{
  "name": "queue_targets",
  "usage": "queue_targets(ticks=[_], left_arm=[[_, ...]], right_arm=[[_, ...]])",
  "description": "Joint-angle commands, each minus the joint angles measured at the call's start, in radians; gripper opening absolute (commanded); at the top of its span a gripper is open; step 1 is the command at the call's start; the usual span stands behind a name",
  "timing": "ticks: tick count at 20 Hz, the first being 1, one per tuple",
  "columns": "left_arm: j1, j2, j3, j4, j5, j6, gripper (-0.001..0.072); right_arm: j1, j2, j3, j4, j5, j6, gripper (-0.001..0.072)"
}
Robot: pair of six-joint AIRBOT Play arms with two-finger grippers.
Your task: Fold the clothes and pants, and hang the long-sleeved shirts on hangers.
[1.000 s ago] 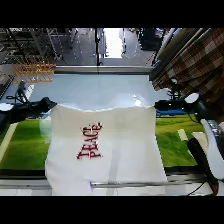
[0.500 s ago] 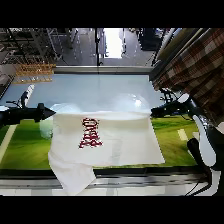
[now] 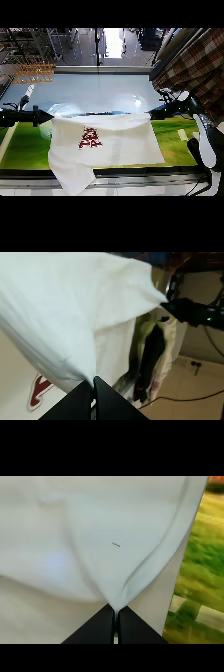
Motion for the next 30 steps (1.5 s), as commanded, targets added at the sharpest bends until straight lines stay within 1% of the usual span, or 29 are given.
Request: queue_targets(ticks=[1,2,3,4,6,9,11,13,17,19,22,23,24,25,26,28,29,30], left_arm=[[0.017,0.034,0.014,-0.397,0.035,0.155,0.0002],[0.024,0.071,0.021,-0.518,0.036,0.229,0.0001],[0.034,0.119,0.029,-0.576,0.048,0.263,0.0001],[0.047,0.186,0.034,-0.591,0.075,0.286,0.0001],[0.085,0.372,0.034,-0.561,0.159,0.318,0.0001],[0.161,0.656,0.034,-0.551,0.295,0.317,0.0003],[0.22,0.832,0.034,-0.551,0.383,0.317,0.0003],[0.276,0.987,0.034,-0.55,0.463,0.314,0.0003],[0.375,1.202,0.034,-0.551,0.57,0.224,0.0004],[0.389,1.259,0.034,-0.551,0.594,0.218,0.0004],[0.388,1.278,0.034,-0.535,0.604,0.201,0.0004],[0.388,1.271,0.034,-0.486,0.604,0.179,0.0003],[0.388,1.255,0.033,-0.394,0.594,0.126,0.0003],[0.388,1.229,0.032,-0.3,0.555,0.061,0.0004],[0.388,1.188,0.019,-0.245,0.472,0.002,0.0004],[0.364,1.091,-0.05,-0.249,0.294,-0.013,0.0003],[0.324,1.051,-0.108,-0.238,0.277,-0.003,0.0003],[0.272,1.012,-0.179,-0.207,0.293,0.023,0.0003]], right_arm=[[0.005,0.006,0.076,0.061,-0.055,0.046,0.0012],[0.005,0.021,0.125,0.066,-0.036,0.045,0.0012],[0.004,0.048,0.177,0.064,-0.008,0.036,0.0012],[0.003,0.093,0.234,0.057,0.029,0.023,0.0012],[0.003,0.226,0.328,-0.015,0.075,0.021,0.0012],[0.003,0.492,0.392,-0.13,0.072,0.021,0.0012],[0.003,0.663,0.393,-0.164,0.047,0.022,0.0012],[0.003,0.797,0.393,-0.195,0.022,0.021,0.0012],[0.003,0.978,0.393,-0.281,-0.035,0.02,0.0012],[0.003,1.035,0.393,-0.333,-0.058,0.019,0.0012],[0.003,1.064,0.393,-0.387,-0.064,0.015,0.0012],[0.003,1.059,0.393,-0.395,-0.064,0.002,0.0012],[0.003,1.048,0.393,-0.398,-0.064,-0.01,0.0012],[0.003,1.027,0.392,-0.398,-0.06,-0.02,0.0012],[0.003,0.997,0.392,-0.398,-0.037,-0.027,0.0011],[0.003,0.901,0.391,-0.394,0.083,-0.013,0.0011],[0.003,0.829,0.39,-0.384,0.16,0.011,0.0011],[0.004,0.761,0.371,-0.36,0.205,0.02,0.0011]])
